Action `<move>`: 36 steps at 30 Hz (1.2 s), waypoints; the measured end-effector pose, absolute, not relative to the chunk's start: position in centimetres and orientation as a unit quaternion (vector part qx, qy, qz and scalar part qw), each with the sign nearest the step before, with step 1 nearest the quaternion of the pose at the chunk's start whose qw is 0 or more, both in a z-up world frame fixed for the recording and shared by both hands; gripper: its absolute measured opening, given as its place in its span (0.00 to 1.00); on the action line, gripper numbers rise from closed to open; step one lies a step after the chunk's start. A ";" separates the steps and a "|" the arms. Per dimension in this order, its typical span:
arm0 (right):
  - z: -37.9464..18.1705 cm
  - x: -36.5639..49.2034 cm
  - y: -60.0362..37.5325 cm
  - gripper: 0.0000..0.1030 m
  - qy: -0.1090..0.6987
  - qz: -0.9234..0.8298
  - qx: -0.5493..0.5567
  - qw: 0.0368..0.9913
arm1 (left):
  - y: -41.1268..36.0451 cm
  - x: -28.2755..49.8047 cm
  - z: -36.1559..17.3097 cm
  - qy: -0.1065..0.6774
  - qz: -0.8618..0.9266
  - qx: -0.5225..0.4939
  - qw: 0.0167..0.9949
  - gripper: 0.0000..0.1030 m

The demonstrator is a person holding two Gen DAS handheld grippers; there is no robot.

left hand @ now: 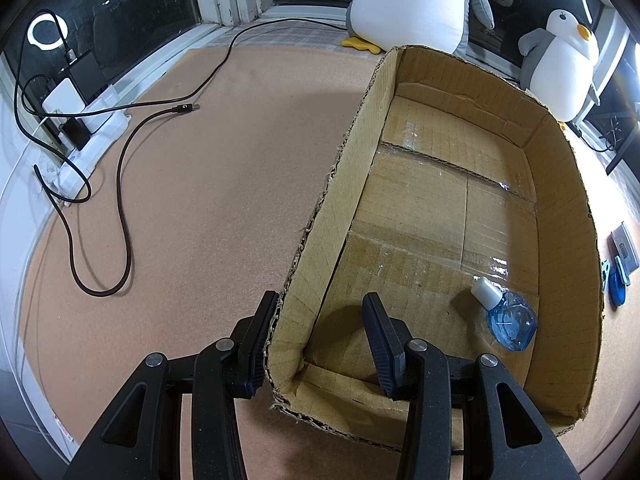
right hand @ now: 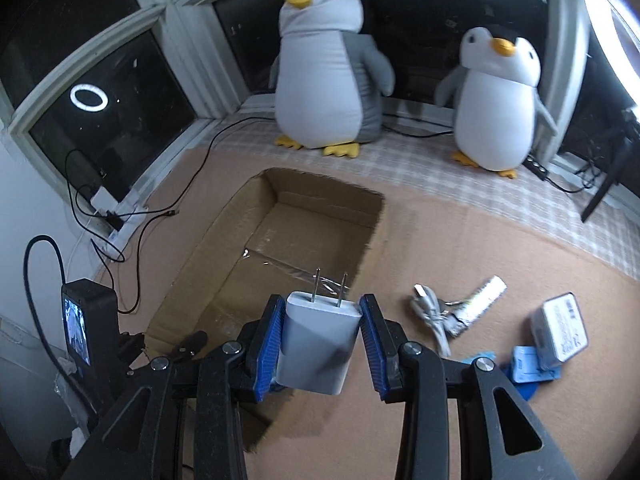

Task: Organize rigid objects
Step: 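Carry the white charger into the box and open the right tool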

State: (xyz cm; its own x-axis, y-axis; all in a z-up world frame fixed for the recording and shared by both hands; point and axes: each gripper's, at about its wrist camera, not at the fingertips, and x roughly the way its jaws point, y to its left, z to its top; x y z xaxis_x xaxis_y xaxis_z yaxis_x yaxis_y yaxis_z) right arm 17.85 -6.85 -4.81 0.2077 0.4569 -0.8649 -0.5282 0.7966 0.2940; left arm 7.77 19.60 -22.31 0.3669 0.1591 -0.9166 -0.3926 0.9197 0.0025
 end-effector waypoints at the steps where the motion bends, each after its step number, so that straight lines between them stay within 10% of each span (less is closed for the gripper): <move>1: -5.1 17.8 -6.4 0.34 0.544 0.320 -0.037 0.775 | 19.6 7.7 -22.3 0.537 0.168 -0.109 0.820 0.45; 18: -8.1 16.6 -1.3 0.34 0.553 0.345 -0.086 0.754 | 19.6 7.8 -22.3 0.537 0.168 -0.110 0.820 0.45; 24: -7.4 16.5 -1.3 0.62 0.541 0.352 -0.078 0.760 | 19.6 7.7 -22.4 0.537 0.168 -0.110 0.819 0.45; 36: -6.6 16.6 -3.1 0.63 0.537 0.350 -0.059 0.765 | 19.7 7.6 -22.2 0.537 0.169 -0.108 0.820 0.45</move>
State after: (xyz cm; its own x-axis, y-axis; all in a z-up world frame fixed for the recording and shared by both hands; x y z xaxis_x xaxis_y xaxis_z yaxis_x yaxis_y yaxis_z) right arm 16.60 -3.11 -6.60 0.1774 0.4726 -0.8632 -0.5991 0.7478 0.2862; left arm 7.63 19.69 -22.19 0.3673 0.1606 -0.9161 -0.3927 0.9197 0.0037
